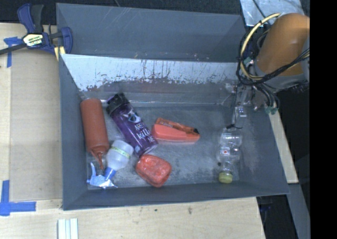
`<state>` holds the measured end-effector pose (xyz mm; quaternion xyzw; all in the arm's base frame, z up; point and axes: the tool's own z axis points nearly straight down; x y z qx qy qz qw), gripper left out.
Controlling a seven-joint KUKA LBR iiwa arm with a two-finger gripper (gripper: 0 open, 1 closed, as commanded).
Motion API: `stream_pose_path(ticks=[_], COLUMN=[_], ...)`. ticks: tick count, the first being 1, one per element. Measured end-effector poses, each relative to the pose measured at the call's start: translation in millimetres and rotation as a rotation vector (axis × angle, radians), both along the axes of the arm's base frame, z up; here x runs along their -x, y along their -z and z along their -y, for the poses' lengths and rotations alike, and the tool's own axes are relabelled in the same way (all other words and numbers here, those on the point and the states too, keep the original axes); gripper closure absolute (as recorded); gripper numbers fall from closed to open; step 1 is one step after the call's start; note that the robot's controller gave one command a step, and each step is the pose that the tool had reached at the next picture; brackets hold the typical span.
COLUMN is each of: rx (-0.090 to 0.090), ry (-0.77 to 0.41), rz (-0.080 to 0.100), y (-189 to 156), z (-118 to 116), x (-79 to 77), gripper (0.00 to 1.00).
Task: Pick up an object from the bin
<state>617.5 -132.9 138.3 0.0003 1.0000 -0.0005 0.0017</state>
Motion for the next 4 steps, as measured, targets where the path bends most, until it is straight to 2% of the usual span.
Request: stream_pose_path(ticks=[1, 2, 3, 4], rx=[0.001, -0.002, 0.000, -0.001], ry=[-0.062, 0.025, -0.012, -0.013], rz=[0.000, 0.001, 0.005, 0.003], y=[-24, -15, 40, 64], z=[-51, -86, -96, -99], x=[-4.5, -4.1, -1.3, 22.4], gripper=[0.00, 0.00, 0.00, 0.00])
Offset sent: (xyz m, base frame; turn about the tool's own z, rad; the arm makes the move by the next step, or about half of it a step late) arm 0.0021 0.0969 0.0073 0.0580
